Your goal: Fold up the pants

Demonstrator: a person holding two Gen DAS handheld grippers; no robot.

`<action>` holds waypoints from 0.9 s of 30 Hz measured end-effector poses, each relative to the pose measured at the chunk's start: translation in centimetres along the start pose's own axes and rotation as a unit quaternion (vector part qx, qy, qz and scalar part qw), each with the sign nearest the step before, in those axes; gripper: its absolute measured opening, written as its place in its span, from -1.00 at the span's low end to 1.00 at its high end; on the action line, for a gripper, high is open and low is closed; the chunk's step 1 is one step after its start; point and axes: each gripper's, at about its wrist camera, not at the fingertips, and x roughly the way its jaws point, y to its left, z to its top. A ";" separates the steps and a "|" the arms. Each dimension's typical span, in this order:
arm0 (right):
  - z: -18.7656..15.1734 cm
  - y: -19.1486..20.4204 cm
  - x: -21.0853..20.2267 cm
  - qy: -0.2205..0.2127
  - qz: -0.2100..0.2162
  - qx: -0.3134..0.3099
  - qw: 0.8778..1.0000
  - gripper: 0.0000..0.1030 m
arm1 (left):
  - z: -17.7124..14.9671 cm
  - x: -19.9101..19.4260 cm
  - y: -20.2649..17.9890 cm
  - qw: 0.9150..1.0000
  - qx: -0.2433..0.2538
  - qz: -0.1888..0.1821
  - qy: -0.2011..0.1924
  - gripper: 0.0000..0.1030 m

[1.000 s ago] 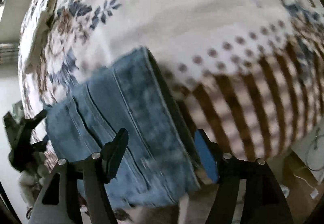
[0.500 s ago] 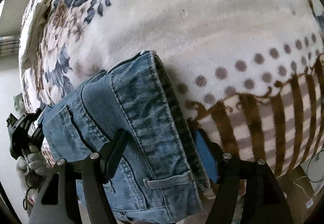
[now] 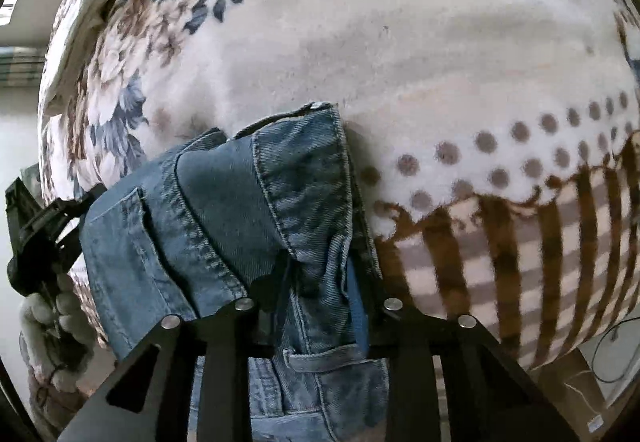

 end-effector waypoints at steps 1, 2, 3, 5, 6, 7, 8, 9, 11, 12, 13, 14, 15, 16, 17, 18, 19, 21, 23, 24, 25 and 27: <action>0.0 -0.4 -0.4 0.005 0.012 0.013 1.000 -0.10 | -0.3 -0.7 -0.1 1.000 0.003 0.009 -0.001 -0.40; -0.4 -1.1 -1.1 0.008 0.029 0.028 0.999 0.18 | -0.7 -1.2 -0.2 1.000 0.006 0.016 -0.002 -0.25; -0.7 -1.7 -1.9 0.008 0.044 0.043 0.998 0.32 | -1.4 -2.1 -0.2 1.000 0.008 0.022 -0.010 0.13; -2.4 -3.5 -3.7 -0.008 0.071 0.085 0.994 0.44 | -3.5 -4.0 0.1 0.999 0.013 0.015 -0.029 0.89; -3.9 -4.6 -4.6 -0.017 0.092 0.108 0.990 0.44 | -4.4 -4.6 0.2 0.999 0.015 0.005 -0.030 0.97; -5.2 -5.2 -5.0 -0.021 0.106 0.127 0.986 0.44 | -5.1 -4.6 0.0 0.999 0.017 -0.004 -0.027 0.97; -6.8 -5.9 -5.0 -0.023 0.132 0.147 0.980 0.44 | -6.0 -4.9 0.2 1.000 0.017 -0.010 -0.021 0.97; -8.0 -6.2 -4.6 -0.019 0.152 0.161 0.975 0.44 | -7.4 -4.9 0.7 1.000 0.019 -0.014 -0.010 0.97; -9.9 -6.3 -2.7 0.001 0.180 0.174 0.968 0.44 | -9.0 -4.7 1.5 0.999 0.020 -0.024 0.009 0.97; -10.4 -5.9 -1.7 0.007 0.183 0.173 0.968 0.44 | -9.8 -4.2 1.8 0.999 0.019 -0.027 0.020 0.97; -10.9 -5.5 -0.2 0.016 0.189 0.167 0.968 0.44 | -10.8 -3.5 2.4 0.999 0.015 -0.027 0.036 0.97; -11.1 -5.0 1.0 0.022 0.193 0.160 0.968 0.44 | -11.2 -3.3 2.7 0.999 0.011 -0.030 0.042 0.97; -11.0 -4.6 2.5 0.027 0.199 0.154 0.967 0.44 | -11.8 -2.6 3.1 0.998 0.005 -0.041 0.051 0.97; -10.9 -4.3 3.8 0.030 0.218 0.150 0.964 0.47 | -12.1 -2.0 3.1 0.997 0.001 -0.045 0.058 0.97; -10.6 -3.9 5.1 0.031 0.234 0.149 0.960 0.49 | -12.3 -1.7 3.3 0.997 -0.002 -0.048 0.062 0.97; -10.4 -3.7 5.8 0.026 0.241 0.154 0.958 0.52 | -12.3 -1.2 3.3 0.996 -0.004 -0.056 0.067 0.97; -10.1 -3.5 6.1 0.019 0.253 0.160 0.954 0.53 | -12.3 -0.8 3.3 0.996 -0.003 -0.055 0.068 0.97; -9.8 -3.2 6.2 0.006 0.280 0.170 0.945 0.57 | -12.1 -0.5 3.3 0.996 0.002 -0.058 0.069 0.99; -9.7 -2.8 5.6 -0.002 0.310 0.162 0.937 0.57 | -12.1 -0.6 3.6 0.996 0.004 -0.059 0.073 0.99; -9.5 -2.2 5.2 -0.008 0.333 0.151 0.931 0.57 | -12.0 -0.4 3.7 0.995 0.003 -0.064 0.073 0.99; -9.3 -1.8 5.0 -0.010 0.340 0.139 0.930 0.57 | -12.0 -0.3 3.7 0.995 0.004 -0.066 0.074 1.00; -8.9 -0.8 5.3 -0.003 0.303 0.111 0.947 0.56 | -12.2 0.1 3.8 0.995 0.014 -0.071 0.075 1.00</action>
